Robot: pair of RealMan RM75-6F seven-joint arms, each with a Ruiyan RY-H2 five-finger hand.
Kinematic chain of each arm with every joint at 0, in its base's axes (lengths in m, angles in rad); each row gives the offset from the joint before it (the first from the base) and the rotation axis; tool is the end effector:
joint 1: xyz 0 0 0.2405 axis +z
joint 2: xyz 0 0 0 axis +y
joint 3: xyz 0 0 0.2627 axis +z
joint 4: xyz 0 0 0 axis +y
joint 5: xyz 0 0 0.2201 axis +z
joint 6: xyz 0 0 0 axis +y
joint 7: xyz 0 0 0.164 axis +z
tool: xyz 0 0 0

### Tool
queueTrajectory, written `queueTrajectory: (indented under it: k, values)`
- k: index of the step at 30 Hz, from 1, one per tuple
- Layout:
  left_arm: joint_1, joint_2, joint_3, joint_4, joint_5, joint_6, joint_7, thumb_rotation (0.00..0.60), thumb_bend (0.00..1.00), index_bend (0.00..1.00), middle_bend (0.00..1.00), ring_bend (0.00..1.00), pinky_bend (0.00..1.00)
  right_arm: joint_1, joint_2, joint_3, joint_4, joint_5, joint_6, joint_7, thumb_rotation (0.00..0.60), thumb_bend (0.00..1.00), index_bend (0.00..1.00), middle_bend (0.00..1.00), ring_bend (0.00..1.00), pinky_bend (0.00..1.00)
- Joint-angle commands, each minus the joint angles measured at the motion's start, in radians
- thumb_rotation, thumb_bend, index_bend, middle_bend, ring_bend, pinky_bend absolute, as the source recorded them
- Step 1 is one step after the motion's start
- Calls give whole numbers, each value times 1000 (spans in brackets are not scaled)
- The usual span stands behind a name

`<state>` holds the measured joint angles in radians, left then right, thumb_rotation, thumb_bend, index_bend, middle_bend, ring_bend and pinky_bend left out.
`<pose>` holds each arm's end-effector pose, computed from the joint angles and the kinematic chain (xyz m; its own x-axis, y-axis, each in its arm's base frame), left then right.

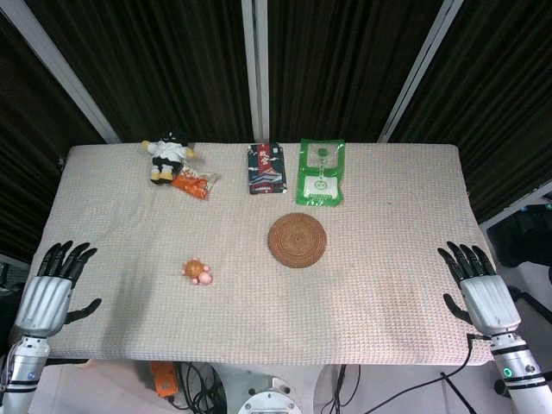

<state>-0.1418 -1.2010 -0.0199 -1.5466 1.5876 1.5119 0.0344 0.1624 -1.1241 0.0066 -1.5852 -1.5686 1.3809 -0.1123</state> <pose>-0.3023 0.2131 0.1253 0.4173 -0.0208 0.9086 0.8977 -0.1460 -0.4156 -0.3112 -0.2159 0.1271 0.5333 -0.0964 0.8404 -0.8419 -0.1565 0.5164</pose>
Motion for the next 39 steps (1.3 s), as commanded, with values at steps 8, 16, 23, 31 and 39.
queueTrajectory:
  k: [8,16,23,31,39]
  values:
    - [-5,3,2,-4,5,-11,-1,600,141,129,93,0,47,-1,3,0,-4,-4,5,0,600,283,0,0,0,0]
    - [-90,-26,-5,-44,73,-91,35,600,157,149,134,0,66,3,9,10,-7,2,6,2,600,283,0,0,0,0]
    - [-247,-150,-29,1,99,-286,57,600,189,222,160,0,98,8,12,15,-6,4,4,4,600,283,0,0,0,0]
    - [-369,-296,-62,107,57,-432,125,600,211,242,175,0,98,4,13,14,21,17,-1,35,600,282,0,0,0,0]
    - [-406,-338,-87,123,-80,-528,247,600,243,258,239,0,90,7,11,14,54,26,-14,76,600,282,0,0,0,0]
